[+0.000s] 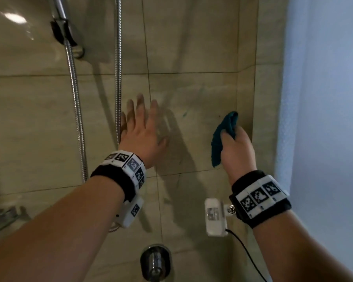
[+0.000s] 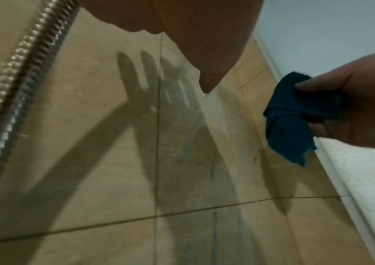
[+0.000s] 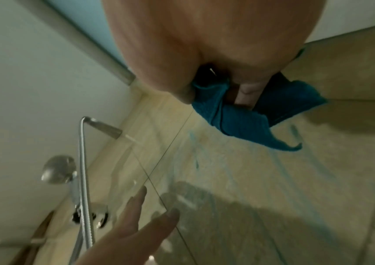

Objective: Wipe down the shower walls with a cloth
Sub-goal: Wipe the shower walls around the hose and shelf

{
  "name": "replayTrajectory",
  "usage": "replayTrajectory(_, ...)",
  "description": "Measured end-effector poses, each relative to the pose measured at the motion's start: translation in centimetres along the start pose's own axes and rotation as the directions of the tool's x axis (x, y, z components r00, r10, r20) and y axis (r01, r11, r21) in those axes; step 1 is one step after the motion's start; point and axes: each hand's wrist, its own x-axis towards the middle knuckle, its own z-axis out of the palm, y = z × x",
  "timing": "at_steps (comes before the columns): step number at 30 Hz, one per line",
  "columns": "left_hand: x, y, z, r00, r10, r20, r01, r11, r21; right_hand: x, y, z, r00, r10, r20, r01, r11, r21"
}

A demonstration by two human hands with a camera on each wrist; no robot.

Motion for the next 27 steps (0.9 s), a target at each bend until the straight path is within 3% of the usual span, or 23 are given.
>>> replayTrajectory(4, 2.0, -2.1, -0.6, 0.993, -0.097, 0.066, 0.096, 0.995, 0.023, 2.2, -2.5, 1.2, 0.982, -0.185, 0.026, 0.186, 0.959, -0.212)
replayTrajectory(10, 3.3, -3.6, -0.3, 0.971, -0.158, 0.182, 0.156, 0.987, 0.025, 6.1, -5.0, 3.6, 0.95, -0.288, 0.119, 0.312, 0.887, -0.341)
replayTrajectory(15, 3.4, -4.5, 0.5, 0.979, -0.116, 0.169, 0.111, 0.993, 0.035, 10.1, -5.3, 5.0, 0.901, -0.385, 0.201, 0.414, 0.621, -0.665)
replayTrajectory(22, 3.1, -4.6, 1.9, 0.993, -0.109, 0.052, 0.106, 0.993, 0.06, 12.3, -2.9, 8.1, 0.819, -0.448, 0.359, 0.57, 0.563, -0.598)
replayTrajectory(27, 2.9, -4.6, 2.5, 0.994, -0.112, -0.003, 0.112, 0.989, 0.097, 8.1, 3.5, 9.0, 0.684, -0.468, 0.56, 0.72, 0.304, -0.624)
